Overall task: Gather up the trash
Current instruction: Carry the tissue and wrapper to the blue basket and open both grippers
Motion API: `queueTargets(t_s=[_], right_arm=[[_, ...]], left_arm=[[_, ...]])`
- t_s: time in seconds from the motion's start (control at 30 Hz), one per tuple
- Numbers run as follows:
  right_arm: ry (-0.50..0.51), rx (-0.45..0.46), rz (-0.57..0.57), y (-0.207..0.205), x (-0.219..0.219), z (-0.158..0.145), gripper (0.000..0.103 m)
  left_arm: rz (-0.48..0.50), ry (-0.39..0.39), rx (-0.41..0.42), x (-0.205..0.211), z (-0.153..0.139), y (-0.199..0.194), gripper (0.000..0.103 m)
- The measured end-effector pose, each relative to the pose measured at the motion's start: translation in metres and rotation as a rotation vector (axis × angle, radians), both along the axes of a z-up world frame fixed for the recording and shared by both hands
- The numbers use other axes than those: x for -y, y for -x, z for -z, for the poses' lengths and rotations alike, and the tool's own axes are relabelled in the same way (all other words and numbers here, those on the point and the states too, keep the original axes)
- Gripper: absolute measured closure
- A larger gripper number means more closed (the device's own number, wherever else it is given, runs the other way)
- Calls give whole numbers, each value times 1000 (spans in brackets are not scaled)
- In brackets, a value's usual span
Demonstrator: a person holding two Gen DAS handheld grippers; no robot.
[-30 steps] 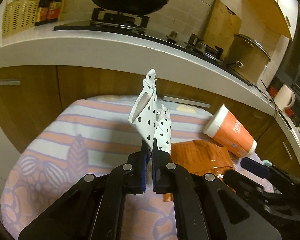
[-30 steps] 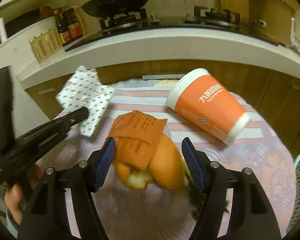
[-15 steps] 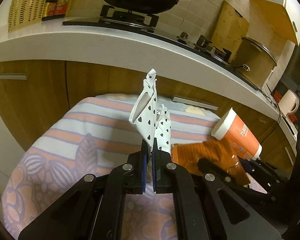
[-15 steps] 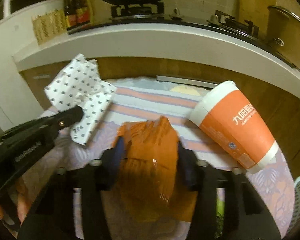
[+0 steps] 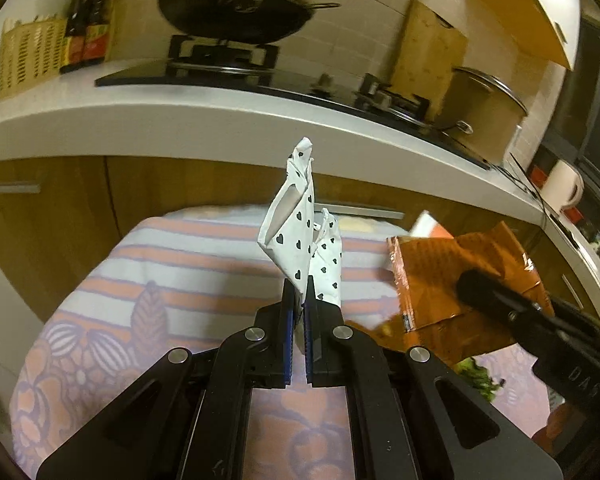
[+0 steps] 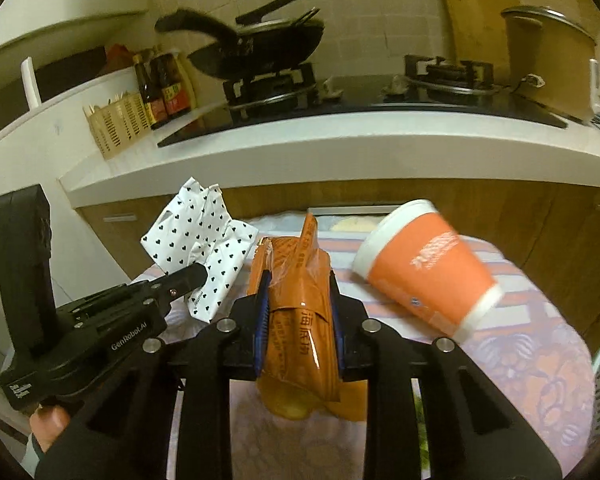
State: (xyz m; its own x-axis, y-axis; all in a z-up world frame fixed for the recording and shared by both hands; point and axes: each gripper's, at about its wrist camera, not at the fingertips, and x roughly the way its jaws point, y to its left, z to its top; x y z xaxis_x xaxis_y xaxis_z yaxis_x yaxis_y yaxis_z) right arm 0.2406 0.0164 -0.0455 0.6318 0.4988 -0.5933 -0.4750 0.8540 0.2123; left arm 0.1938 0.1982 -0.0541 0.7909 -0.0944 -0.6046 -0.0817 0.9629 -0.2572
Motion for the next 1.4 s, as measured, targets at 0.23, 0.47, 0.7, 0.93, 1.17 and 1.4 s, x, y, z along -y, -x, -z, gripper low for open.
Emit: queueTargets(t_s=[0.23,0.47,0.7,0.93,1.17,1.4], right_arm=[[30,36,58,17,46,-15,81],[11,59,141,34,115,-29,81],[51,85,224,56,178,-35,81],[100,85,317,72,231,-28,81],[99,40,422,77,286,-11,81],[105,-13,506,77,328,15,81]], left_arm=[[101,-38,42,49,-29,10,101],[196,-67,86,110,-53,17,101],[287,-38,96,176,-55,16,101],[395,-15,62,242,-41,11,101],[483,-40,32,301,-27,5,101],[541,-68,-12,350,-10,-6,101]])
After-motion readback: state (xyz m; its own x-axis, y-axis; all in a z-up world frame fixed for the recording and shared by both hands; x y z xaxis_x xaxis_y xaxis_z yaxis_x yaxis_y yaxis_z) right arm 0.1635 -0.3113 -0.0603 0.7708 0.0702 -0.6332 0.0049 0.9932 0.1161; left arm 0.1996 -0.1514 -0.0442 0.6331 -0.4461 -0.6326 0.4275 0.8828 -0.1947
